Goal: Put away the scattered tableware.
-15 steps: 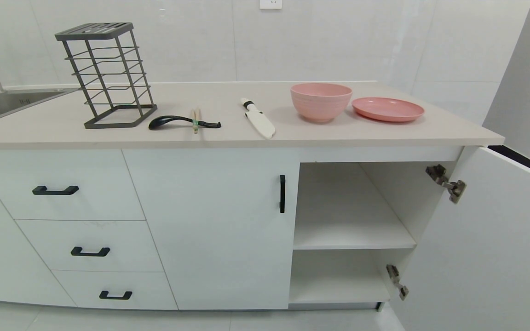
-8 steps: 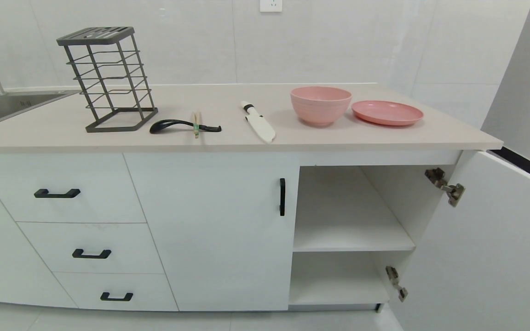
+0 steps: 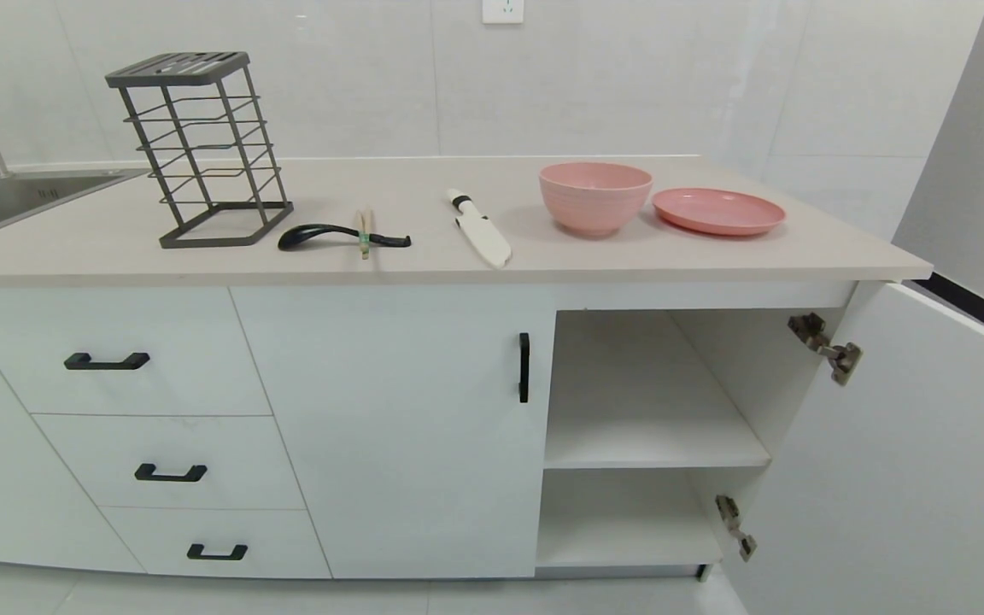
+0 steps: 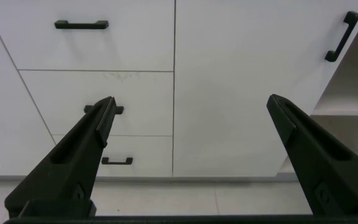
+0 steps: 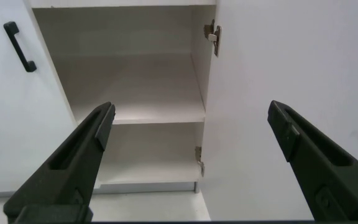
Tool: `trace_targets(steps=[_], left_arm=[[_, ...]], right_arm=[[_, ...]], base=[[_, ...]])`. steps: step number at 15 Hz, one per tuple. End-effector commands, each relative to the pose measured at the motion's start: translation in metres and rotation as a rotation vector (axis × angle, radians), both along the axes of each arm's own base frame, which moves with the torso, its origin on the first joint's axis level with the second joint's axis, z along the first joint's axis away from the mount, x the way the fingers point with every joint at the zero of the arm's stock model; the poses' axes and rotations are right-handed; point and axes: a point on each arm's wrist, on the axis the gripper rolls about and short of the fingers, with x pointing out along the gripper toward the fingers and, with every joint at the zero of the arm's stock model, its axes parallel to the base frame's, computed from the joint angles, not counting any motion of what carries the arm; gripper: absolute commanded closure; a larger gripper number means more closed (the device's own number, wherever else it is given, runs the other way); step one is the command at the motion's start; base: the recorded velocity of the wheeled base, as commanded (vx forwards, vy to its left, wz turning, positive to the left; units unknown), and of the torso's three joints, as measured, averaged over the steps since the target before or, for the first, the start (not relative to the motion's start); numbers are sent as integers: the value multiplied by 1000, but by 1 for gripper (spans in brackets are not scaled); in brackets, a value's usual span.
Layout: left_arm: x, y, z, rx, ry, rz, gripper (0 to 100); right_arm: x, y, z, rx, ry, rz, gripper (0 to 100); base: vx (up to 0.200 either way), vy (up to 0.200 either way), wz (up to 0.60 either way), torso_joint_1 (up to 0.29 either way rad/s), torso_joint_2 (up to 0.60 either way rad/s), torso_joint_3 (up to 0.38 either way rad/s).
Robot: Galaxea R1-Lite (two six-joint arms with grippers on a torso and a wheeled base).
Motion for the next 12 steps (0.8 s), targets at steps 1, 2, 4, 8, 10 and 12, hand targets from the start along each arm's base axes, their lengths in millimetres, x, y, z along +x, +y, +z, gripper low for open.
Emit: trace_targets(steps=[1, 2, 4, 8, 10, 12], left_arm=[[0, 0, 0, 0, 1, 0, 0], [0, 0, 0, 0, 1, 0, 0], [0, 0, 0, 0, 1, 0, 0], [0, 0, 0, 0, 1, 0, 0], [0, 0, 0, -2, 1, 0, 0], [0, 0, 0, 0, 1, 0, 0]], right_arm=[[0, 0, 0, -2, -1, 0, 0], [0, 0, 0, -2, -1, 0, 0], [0, 0, 0, 4, 0, -3, 0], [0, 0, 0, 2, 0, -8, 0], [0, 0, 0, 2, 0, -6, 0], [0, 0, 0, 2, 0, -8, 0]], base=[[0, 0, 0, 0, 0, 0], [0, 0, 0, 22, -139, -129], [0, 0, 0, 39, -320, -271], [0, 0, 0, 22, -109, -93], [0, 0, 0, 0, 0, 0], [0, 0, 0, 0, 0, 0]])
